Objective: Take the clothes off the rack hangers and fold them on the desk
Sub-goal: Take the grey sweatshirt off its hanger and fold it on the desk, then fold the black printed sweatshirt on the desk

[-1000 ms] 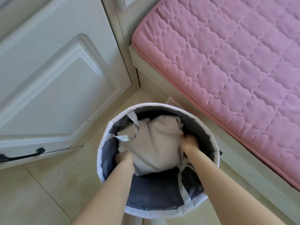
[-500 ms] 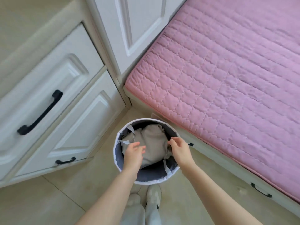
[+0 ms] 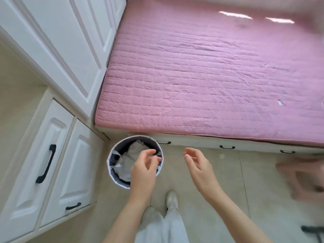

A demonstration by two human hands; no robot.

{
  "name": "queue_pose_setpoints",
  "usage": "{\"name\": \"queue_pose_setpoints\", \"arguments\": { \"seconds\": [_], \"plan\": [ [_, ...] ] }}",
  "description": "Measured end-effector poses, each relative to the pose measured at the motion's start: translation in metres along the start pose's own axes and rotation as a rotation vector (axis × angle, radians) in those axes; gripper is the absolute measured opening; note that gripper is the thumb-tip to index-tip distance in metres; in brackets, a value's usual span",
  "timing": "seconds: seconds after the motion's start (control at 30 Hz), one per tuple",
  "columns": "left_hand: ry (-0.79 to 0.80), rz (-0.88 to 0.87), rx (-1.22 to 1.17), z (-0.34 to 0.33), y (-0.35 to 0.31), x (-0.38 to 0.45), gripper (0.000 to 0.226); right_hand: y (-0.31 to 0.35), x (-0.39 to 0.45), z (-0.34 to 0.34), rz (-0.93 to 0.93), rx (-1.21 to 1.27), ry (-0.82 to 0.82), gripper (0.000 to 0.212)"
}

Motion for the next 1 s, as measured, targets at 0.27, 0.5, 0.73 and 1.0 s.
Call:
{"name": "queue_pose_setpoints", "arguments": {
  "seconds": [0.27,0.5,0.73,1.0],
  "plan": [
    [0.399,-0.172,0.201,-0.102,-0.069,-0.097,0.012,-0.056,-0.153,0.128,-0.172,0.107,-0.338,0.021],
    [0.822,-0.282,0.374,-0.239,-0.063,-0.218,0.022,-0.151,-0.304,0.209,-0.400,0.237,-0.643,0.015],
    [1.117,-0.268,0.371,-0.364,-0.024,-0.393,0.021,-0.249,-0.460,0.287,-0.561,0.351,-0.899,0.012],
    [1.392,-0.250,0.466,-0.476,0.040,-0.580,0.020,-0.356,-0.598,0.368,-0.654,0.344,-1.110,0.015]
  ]
}}
Point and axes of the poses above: each hand's wrist, its own x-axis towards the middle knuckle, its own z-axis out of the back of the hand, y = z × x, the point moved 8 cm from there along x, towards the middle knuckle, and after that the axes turned 10 degrees about -x, right-handed, at the moved point
